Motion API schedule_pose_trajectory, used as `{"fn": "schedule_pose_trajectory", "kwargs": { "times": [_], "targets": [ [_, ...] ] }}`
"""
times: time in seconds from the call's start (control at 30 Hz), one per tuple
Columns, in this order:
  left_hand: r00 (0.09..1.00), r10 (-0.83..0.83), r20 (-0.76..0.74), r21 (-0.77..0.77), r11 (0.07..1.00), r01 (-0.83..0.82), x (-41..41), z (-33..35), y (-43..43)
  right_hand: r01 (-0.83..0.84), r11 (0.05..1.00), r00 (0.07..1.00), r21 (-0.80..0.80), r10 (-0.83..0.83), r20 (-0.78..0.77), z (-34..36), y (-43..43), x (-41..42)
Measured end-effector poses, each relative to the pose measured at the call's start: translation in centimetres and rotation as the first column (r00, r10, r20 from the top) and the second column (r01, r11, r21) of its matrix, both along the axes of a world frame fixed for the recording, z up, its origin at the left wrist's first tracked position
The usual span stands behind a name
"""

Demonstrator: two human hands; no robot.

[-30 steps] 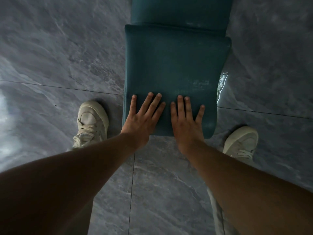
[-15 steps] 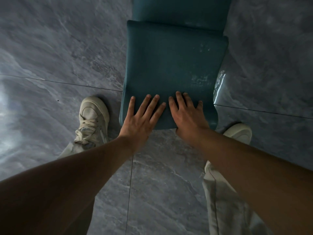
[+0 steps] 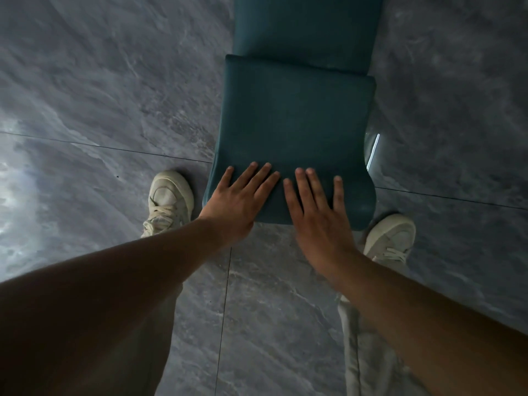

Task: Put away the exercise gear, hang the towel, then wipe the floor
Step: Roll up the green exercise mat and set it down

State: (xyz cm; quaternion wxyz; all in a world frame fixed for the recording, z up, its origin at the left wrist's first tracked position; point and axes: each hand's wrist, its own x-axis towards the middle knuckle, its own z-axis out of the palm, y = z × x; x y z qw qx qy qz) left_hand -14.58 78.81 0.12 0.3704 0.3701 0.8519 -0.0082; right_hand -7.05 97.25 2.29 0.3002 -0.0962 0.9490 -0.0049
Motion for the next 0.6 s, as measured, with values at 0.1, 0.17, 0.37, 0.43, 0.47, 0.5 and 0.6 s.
{"fn": "schedule_pose_trajectory", "kwargs": {
  "times": [0.1,0.17,0.37,0.43,0.47,0.5,0.6],
  "targets": [
    [0.999,-0.003,0.049,0.007,1.0,0.003,-2.1,1.4,0.5,-0.006,0.999,0.999,0.032,0.005,0.033,0.6,0.7,-1.7],
    [0.998,-0.011,0.062,0.0,1.0,0.011,-3.0,2.2,0.9,-0.001,0.999,0.999,0.039,-0.001,0.048,0.8,1.1,-2.7],
    [0.986,-0.018,-0.163,-0.067,0.998,0.007,-1.0,5.1,1.9,0.046,0.999,0.998,0.021,-0.046,0.033,1.9,1.6,-3.0],
    [0.981,-0.004,-0.196,-0.099,0.995,-0.016,-0.6,5.6,2.2,0.054,0.998,0.998,0.022,-0.054,0.034,2.9,1.6,-3.5],
    [0.979,0.01,-0.203,-0.104,0.994,-0.031,-0.7,5.6,2.3,0.051,0.998,0.998,0.027,-0.052,0.041,3.4,1.6,-3.8],
    [0.977,0.028,-0.21,-0.098,0.994,-0.05,-1.0,5.5,2.3,0.046,0.998,0.998,0.031,-0.048,0.045,3.9,1.5,-4.2],
    [0.978,0.056,-0.202,-0.079,0.994,-0.074,-1.6,5.2,1.8,0.03,0.999,0.996,0.027,-0.033,0.083,4.7,1.2,-5.0]
  ]
}}
